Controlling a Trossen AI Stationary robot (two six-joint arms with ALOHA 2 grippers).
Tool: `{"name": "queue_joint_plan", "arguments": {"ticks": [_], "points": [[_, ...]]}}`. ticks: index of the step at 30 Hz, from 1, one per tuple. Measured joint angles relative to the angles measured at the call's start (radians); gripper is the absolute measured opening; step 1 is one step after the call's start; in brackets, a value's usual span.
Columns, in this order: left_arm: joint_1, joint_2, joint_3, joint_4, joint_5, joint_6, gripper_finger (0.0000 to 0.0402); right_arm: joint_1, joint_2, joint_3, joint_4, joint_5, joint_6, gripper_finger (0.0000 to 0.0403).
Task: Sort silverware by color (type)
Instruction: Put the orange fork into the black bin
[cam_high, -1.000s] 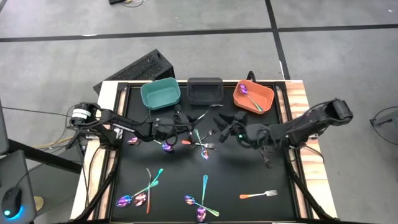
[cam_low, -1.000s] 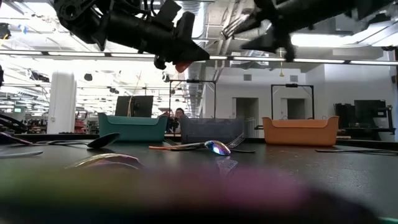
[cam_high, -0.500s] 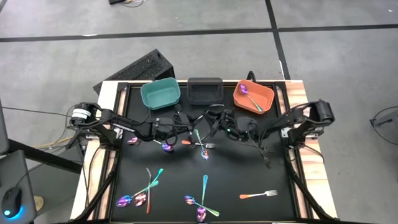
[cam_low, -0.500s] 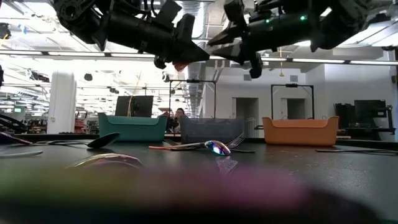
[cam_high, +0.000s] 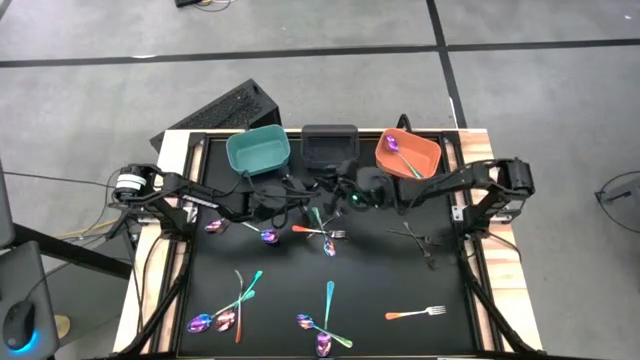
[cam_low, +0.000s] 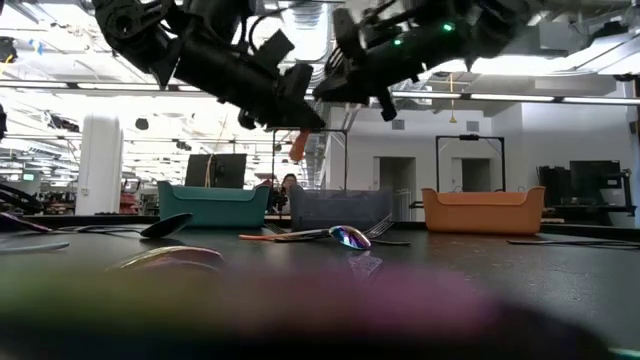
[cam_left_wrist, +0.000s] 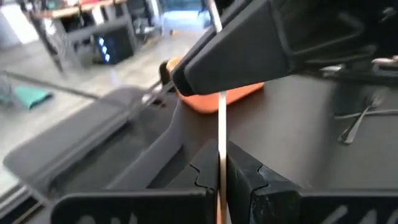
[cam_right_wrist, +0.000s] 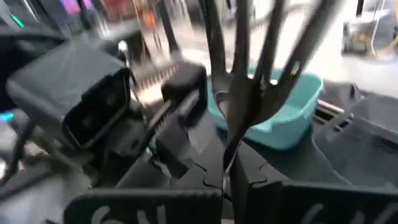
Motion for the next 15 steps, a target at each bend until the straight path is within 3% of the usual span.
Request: {"name": "queue_joint_plan", "arguments": {"ticks": [3, 7, 12, 15], "points": [[0.009, -0.003, 0.006, -0.090, -0.003, -0.053, 0.0001, -0.041, 0.002, 0.103, -0.215, -0.032, -0.081, 0.0014], [0.009, -0.006, 0.007, -0.121, -0.011, -0.088, 0.0001, -0.093, 0.005, 0.184, -0.340, -0.109, -0.167, 0.0014], [0.013, -0.005, -0.004, -0.093, -0.009, -0.096, 0.0020, -0.120, 0.005, 0.203, -0.295, -0.326, -0.182, 0.0012], [0.020, 0.006, -0.015, -0.101, 0.045, -0.090, 0.0058, -0.091, 0.021, 0.212, -0.218, -0.318, -0.185, 0.0011]]}}
